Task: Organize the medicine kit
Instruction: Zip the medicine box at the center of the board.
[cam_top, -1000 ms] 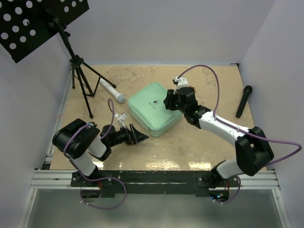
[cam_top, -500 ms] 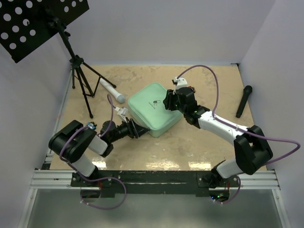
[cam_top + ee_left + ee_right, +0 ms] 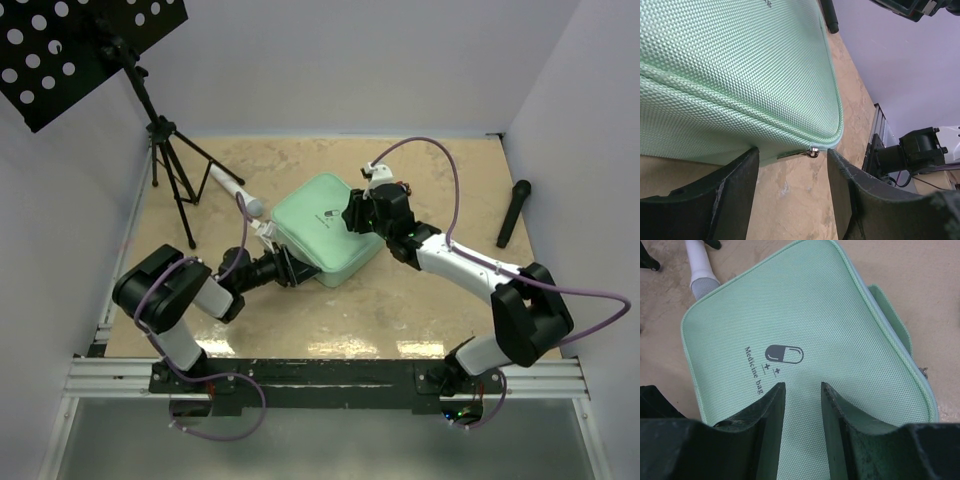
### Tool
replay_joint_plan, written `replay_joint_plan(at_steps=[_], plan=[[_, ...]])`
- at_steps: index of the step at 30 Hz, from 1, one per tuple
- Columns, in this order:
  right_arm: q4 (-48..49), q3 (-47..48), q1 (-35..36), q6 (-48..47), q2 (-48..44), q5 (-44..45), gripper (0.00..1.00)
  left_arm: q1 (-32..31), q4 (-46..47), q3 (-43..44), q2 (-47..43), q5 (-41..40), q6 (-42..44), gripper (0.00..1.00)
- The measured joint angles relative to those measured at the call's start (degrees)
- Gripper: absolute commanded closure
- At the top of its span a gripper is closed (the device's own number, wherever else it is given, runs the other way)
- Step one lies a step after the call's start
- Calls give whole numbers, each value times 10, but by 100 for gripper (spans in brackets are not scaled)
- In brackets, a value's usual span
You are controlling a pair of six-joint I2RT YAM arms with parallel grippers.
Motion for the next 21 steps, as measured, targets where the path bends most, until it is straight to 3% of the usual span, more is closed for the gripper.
replay_joint_plan(at_steps=[21], plan=[[0, 0, 0, 0, 7, 0, 63, -18, 1, 21, 26, 50, -5, 45]])
